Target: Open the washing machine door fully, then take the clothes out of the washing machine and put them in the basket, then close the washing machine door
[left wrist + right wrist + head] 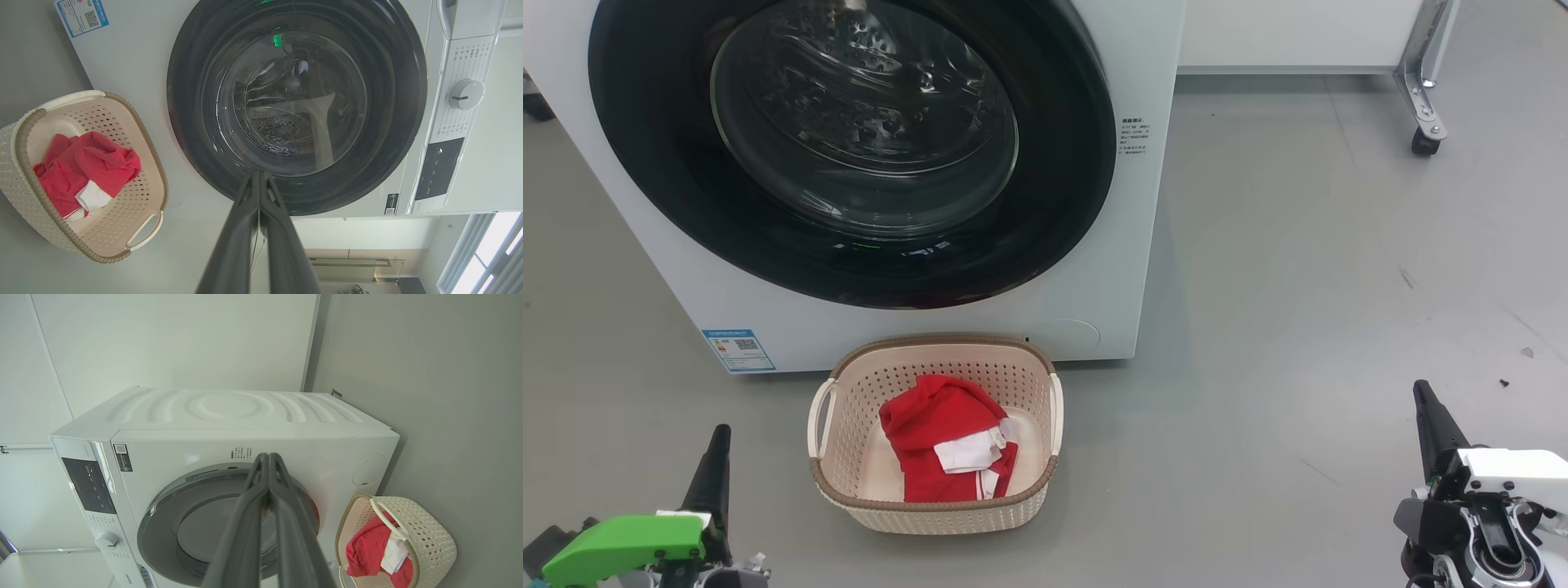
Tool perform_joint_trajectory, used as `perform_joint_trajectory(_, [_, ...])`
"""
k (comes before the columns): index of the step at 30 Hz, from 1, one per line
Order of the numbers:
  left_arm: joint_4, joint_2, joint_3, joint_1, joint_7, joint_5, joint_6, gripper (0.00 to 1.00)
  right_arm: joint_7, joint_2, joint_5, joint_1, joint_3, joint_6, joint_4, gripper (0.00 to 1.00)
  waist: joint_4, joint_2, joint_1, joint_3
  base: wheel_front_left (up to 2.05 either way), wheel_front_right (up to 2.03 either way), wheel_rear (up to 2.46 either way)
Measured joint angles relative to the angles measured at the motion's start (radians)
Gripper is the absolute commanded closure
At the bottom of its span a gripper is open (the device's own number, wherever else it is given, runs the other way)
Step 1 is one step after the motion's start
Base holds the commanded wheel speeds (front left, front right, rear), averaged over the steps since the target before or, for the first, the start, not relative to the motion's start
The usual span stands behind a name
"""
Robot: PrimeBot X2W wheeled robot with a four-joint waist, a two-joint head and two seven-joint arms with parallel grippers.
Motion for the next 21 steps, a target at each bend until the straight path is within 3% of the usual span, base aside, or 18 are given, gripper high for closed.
perform_joint_trajectory(21, [0.001, 0.000, 0.001, 0.000, 0.001, 0.000, 0.000, 1.00, 0.000, 0.000, 0.000, 0.000, -0.002, 0.000, 0.003, 1.00, 0.000, 0.0000, 0.0000, 0.000, 0.00, 0.00, 0.00])
